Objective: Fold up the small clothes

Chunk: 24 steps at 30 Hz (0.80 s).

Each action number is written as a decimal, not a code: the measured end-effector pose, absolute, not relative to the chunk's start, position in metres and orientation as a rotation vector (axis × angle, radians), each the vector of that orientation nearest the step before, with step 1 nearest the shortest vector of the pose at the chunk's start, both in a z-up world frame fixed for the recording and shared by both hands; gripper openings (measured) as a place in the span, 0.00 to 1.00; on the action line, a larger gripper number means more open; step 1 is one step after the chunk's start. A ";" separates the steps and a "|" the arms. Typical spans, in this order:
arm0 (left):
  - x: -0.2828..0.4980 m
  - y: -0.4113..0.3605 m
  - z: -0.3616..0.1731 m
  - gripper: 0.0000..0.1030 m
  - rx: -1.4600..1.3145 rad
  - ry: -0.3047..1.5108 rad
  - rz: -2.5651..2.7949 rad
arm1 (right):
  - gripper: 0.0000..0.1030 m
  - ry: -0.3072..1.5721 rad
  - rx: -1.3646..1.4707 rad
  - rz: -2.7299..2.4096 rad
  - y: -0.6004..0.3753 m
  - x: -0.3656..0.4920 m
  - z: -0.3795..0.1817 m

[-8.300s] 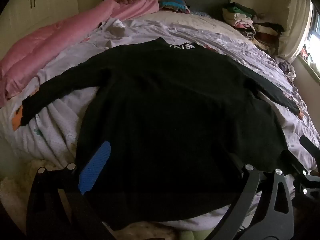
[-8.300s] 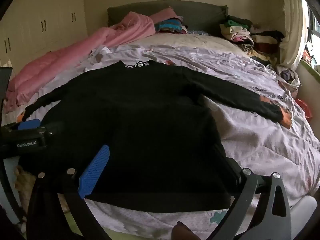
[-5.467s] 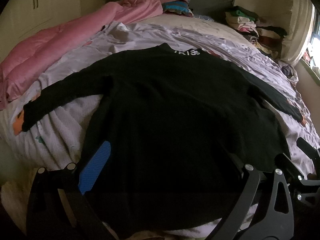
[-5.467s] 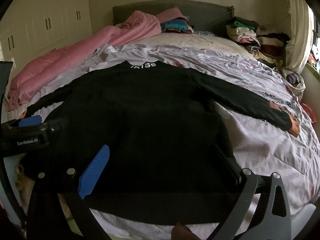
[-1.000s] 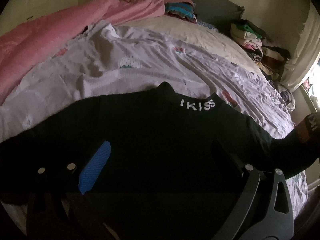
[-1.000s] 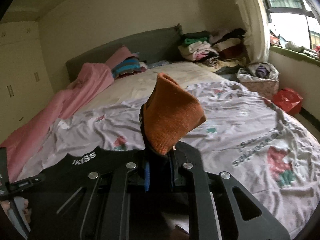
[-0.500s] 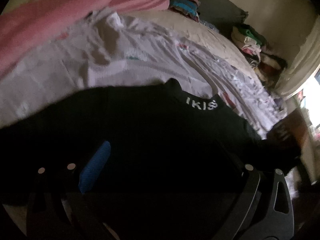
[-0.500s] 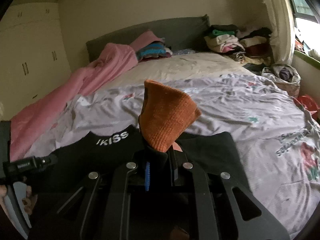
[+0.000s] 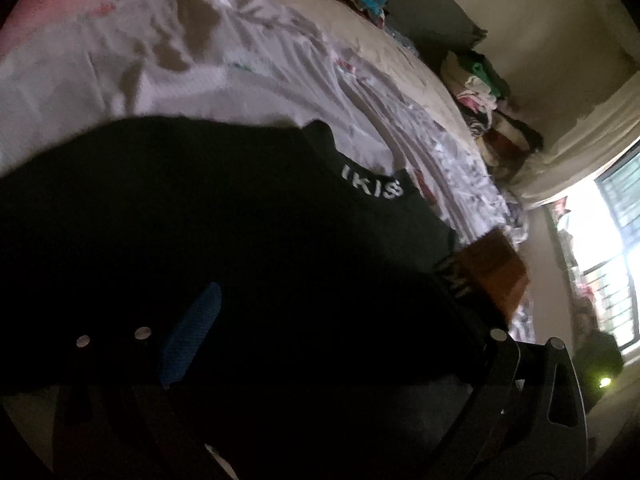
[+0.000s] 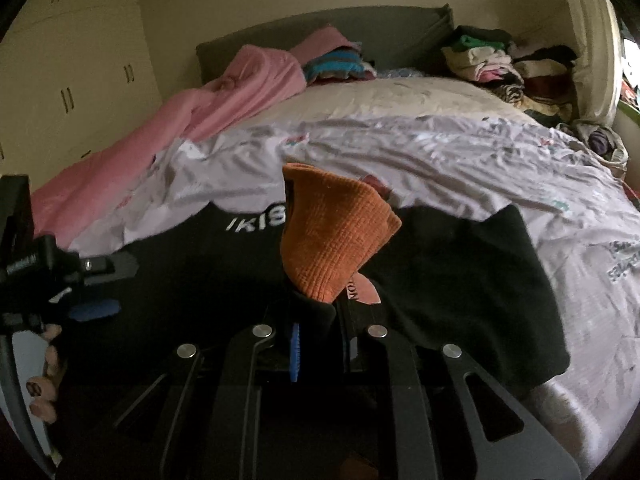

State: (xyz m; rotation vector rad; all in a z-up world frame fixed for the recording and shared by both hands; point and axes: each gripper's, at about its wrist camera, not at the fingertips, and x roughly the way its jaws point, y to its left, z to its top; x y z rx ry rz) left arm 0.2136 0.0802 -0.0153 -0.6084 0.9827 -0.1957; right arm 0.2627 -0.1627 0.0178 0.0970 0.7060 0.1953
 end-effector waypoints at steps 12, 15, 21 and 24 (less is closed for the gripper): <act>0.214 0.067 -0.033 0.91 -0.638 1.026 -0.226 | 0.43 0.822 0.070 0.353 -0.134 0.234 0.002; 0.213 0.061 -0.037 0.84 -0.657 1.039 -0.267 | 0.44 0.831 0.065 0.400 -0.131 0.223 0.004; 0.211 0.038 -0.044 0.60 -0.643 1.061 -0.340 | 0.46 0.824 0.091 0.395 -0.144 0.213 0.011; 0.211 0.031 -0.046 0.58 -0.635 1.065 -0.355 | 0.46 0.815 0.108 0.378 -0.154 0.213 0.014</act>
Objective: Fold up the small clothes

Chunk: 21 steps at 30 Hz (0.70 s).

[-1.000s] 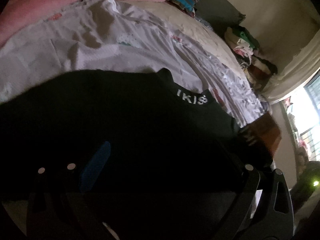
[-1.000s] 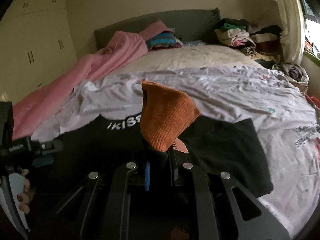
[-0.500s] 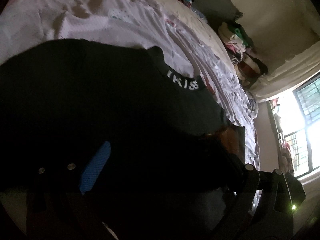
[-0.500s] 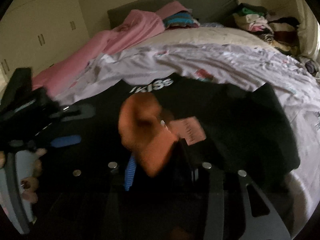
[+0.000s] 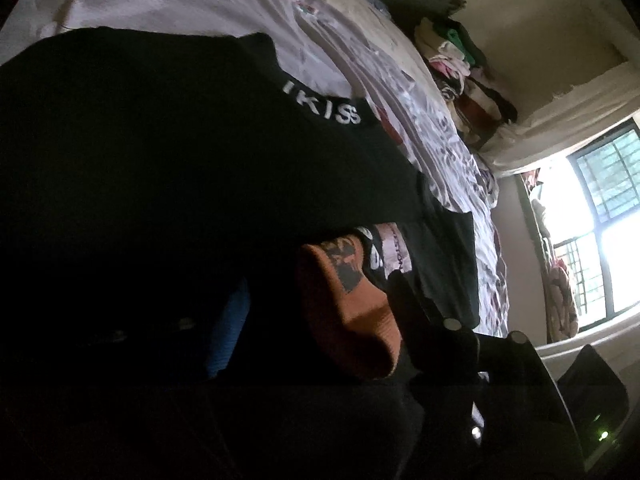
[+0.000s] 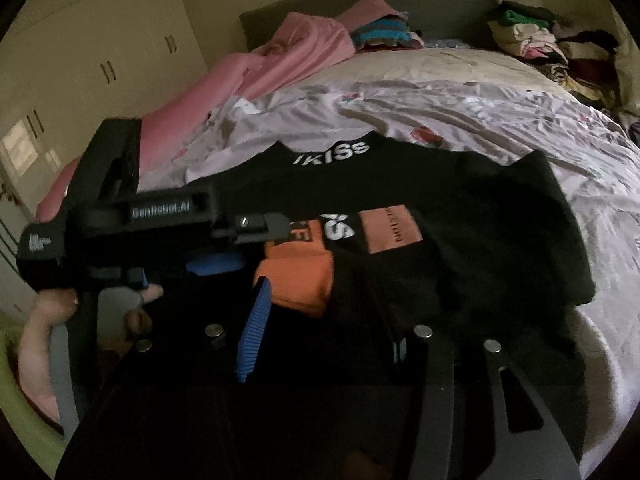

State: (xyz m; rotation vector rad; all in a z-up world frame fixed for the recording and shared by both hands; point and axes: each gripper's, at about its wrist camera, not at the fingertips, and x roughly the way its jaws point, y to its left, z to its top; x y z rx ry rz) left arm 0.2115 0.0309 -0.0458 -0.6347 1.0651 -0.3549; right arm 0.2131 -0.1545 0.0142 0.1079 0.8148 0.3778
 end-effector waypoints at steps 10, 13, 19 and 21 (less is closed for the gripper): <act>0.217 0.009 -0.049 0.20 -0.620 1.050 -0.443 | 0.46 0.795 0.126 0.285 -0.188 0.216 0.018; 0.217 0.000 -0.043 0.02 -0.561 1.024 -0.460 | 0.46 0.792 0.137 0.260 -0.197 0.218 0.019; 0.206 -0.002 -0.021 0.01 -0.533 0.946 -0.486 | 0.46 0.777 0.141 0.216 -0.210 0.219 0.023; 0.201 0.000 -0.011 0.00 -0.525 0.913 -0.496 | 0.46 0.762 0.140 0.197 -0.217 0.217 0.027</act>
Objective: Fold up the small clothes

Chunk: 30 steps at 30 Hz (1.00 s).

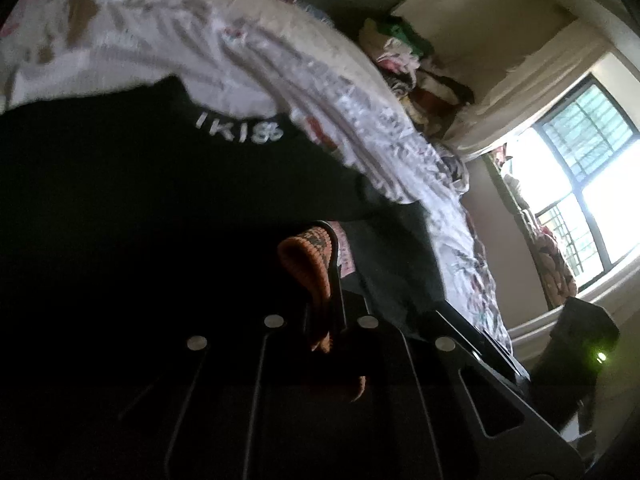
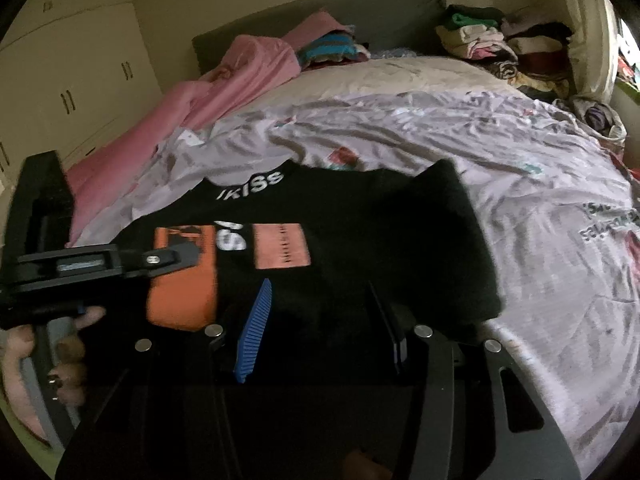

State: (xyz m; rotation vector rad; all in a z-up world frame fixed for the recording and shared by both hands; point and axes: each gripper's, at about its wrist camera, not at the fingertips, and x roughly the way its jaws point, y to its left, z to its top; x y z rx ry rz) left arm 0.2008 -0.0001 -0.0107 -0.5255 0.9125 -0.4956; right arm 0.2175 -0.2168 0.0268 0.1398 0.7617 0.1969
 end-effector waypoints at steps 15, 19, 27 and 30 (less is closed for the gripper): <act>0.166 0.055 0.052 0.00 -0.524 0.670 -0.382 | 0.46 0.735 0.149 0.140 -0.236 0.219 0.037; 0.163 0.064 0.048 0.00 -0.529 0.692 -0.359 | 0.46 0.739 0.147 0.140 -0.236 0.221 0.036; 0.167 0.086 0.030 0.00 -0.558 0.754 -0.286 | 0.46 0.752 0.141 0.118 -0.237 0.223 0.031; 0.170 0.091 0.023 0.01 -0.564 0.780 -0.268 | 0.46 0.768 0.147 0.098 -0.240 0.226 0.027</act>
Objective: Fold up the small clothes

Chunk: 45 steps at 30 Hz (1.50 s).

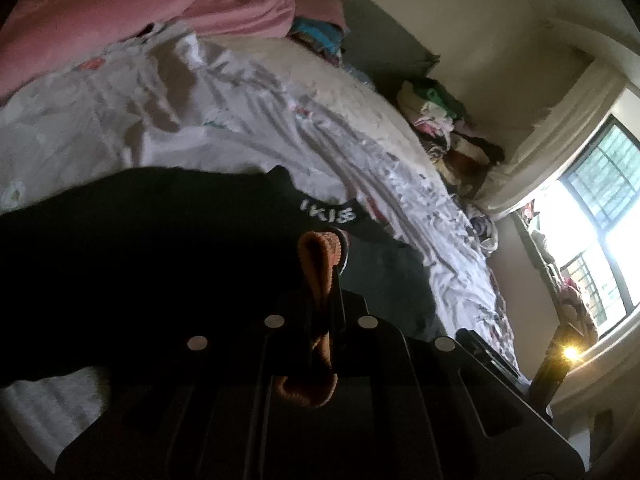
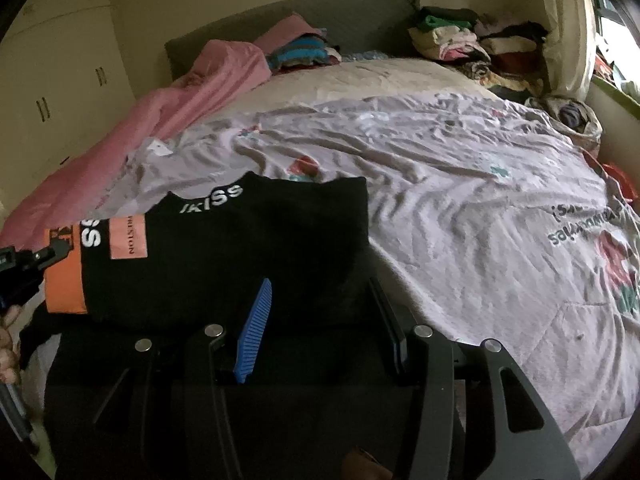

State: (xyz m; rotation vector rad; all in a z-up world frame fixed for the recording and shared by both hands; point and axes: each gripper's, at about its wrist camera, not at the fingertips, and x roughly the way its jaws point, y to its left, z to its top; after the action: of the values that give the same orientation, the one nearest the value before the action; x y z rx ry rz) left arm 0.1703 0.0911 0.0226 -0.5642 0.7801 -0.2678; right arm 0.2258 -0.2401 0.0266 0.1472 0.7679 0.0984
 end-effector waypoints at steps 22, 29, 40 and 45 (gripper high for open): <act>0.180 0.096 -0.022 0.34 -0.399 0.932 -0.056 | 0.46 0.870 0.081 0.073 -0.229 0.262 0.002; 0.176 0.092 -0.043 0.34 -0.260 0.994 0.041 | 0.46 0.836 -0.011 0.163 -0.198 0.266 0.007; 0.166 0.095 -0.040 0.34 -0.275 0.988 0.013 | 0.49 0.959 -0.025 0.127 -0.205 0.275 -0.023; 0.161 0.096 -0.035 0.33 -0.297 0.978 -0.007 | 0.53 0.925 -0.012 0.145 -0.202 0.260 -0.013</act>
State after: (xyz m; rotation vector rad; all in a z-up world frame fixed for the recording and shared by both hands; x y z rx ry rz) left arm 0.1609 0.0958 -0.0354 -0.2973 0.9779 -0.0068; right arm 0.2604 -0.2025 -0.0131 -0.0118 0.9250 0.1453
